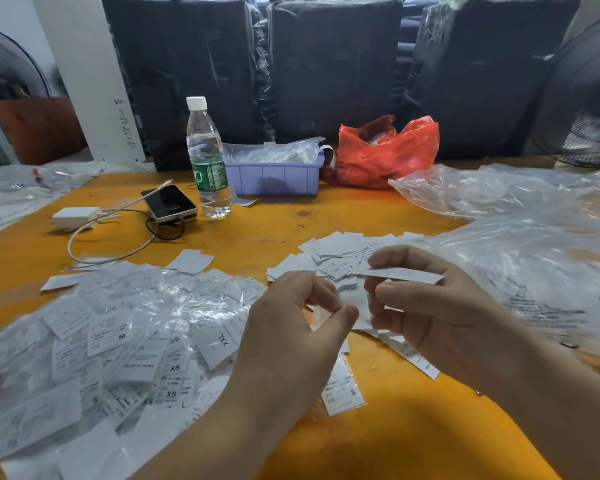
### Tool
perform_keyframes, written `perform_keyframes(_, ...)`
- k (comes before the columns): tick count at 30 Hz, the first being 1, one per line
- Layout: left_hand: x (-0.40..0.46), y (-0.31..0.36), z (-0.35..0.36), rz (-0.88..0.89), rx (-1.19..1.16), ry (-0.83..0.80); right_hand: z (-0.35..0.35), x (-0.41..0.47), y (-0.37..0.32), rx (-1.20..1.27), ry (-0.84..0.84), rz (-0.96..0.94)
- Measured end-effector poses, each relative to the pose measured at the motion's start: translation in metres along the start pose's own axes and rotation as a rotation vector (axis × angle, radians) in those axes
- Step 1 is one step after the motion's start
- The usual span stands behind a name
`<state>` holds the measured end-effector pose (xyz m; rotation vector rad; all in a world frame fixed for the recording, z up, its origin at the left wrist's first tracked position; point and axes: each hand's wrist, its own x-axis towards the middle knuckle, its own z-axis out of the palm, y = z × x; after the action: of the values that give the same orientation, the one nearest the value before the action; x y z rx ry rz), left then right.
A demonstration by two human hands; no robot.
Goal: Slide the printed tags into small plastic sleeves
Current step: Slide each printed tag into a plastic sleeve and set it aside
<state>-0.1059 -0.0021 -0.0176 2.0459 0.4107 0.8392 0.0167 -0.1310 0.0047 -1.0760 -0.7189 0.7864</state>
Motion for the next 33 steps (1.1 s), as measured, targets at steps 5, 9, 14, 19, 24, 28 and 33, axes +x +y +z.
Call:
perform_keyframes(5,0.000,0.001,-0.001,0.018,0.071,0.029,0.002,0.000,-0.002,0.060,-0.008,-0.019)
perform_keyframes(9,0.001,0.001,-0.006,0.076,0.093,-0.025,0.006,-0.001,-0.004,0.100,-0.040,-0.031)
perform_keyframes(14,0.001,0.001,-0.010,0.073,0.091,-0.075,0.005,-0.005,-0.007,0.126,-0.055,0.002)
perform_keyframes(19,-0.002,0.003,-0.008,0.118,0.130,-0.097,0.009,-0.006,-0.003,-0.395,0.175,0.071)
perform_keyframes(24,-0.004,0.004,-0.008,0.137,0.148,-0.115,0.014,-0.010,-0.001,-0.361,0.178,0.066)
perform_keyframes(28,-0.003,0.006,-0.008,0.154,0.139,-0.084,0.015,-0.010,-0.001,-0.377,0.166,0.064)
perform_keyframes(33,-0.006,0.008,-0.006,0.096,0.087,-0.175,0.011,-0.007,0.000,-0.393,0.161,0.030)
